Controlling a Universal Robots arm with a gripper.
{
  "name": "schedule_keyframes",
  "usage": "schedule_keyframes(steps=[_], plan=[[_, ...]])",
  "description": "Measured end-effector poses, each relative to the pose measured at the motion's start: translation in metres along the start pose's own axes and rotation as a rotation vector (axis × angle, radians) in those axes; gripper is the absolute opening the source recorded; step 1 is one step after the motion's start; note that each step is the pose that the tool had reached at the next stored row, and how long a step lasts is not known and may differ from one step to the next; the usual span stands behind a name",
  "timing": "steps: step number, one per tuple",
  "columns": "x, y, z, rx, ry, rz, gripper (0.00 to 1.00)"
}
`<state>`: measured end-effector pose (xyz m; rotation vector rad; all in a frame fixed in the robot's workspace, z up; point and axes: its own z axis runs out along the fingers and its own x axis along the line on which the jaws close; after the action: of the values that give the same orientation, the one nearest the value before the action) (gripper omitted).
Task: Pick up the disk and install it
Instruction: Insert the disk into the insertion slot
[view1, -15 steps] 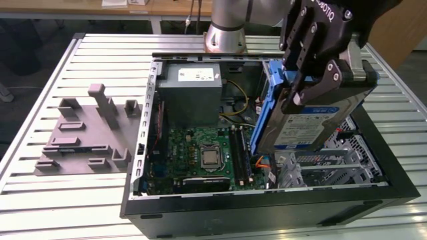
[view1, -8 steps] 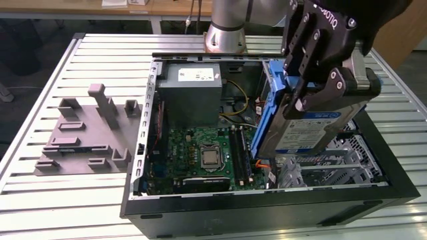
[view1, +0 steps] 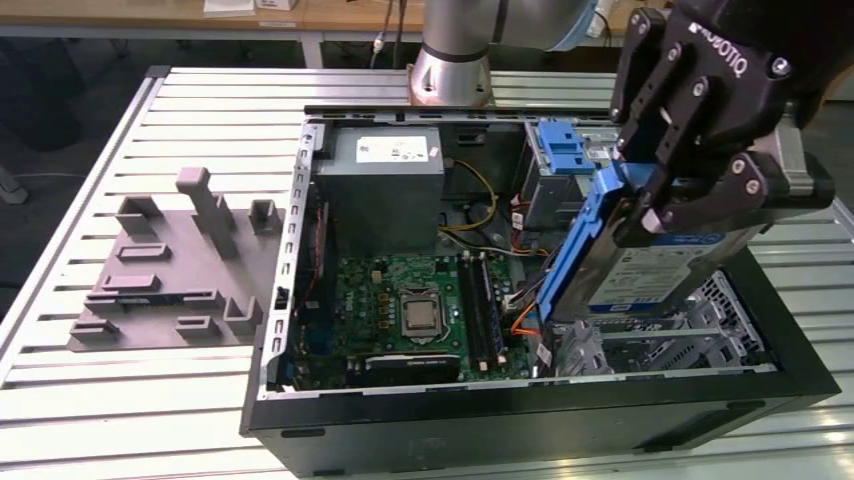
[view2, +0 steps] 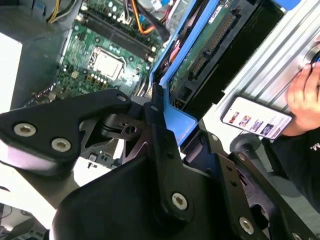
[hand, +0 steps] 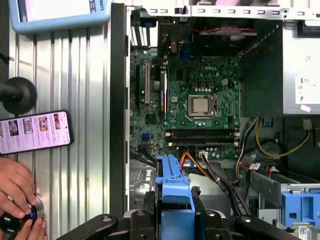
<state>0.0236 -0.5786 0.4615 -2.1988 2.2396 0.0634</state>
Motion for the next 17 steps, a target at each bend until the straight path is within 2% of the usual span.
schedule_keyframes(steps=[3, 9, 17], plan=[[-0.0001, -0.0065, 0.0006, 0.0000, 0.0000, 0.000, 0.36], [-0.0001, -0.0078, 0.0009, 0.0000, -0.0001, 0.000, 0.36], [-0.0003, -0.0231, 0.0034, 0.0000, -0.0002, 0.000, 0.36]])
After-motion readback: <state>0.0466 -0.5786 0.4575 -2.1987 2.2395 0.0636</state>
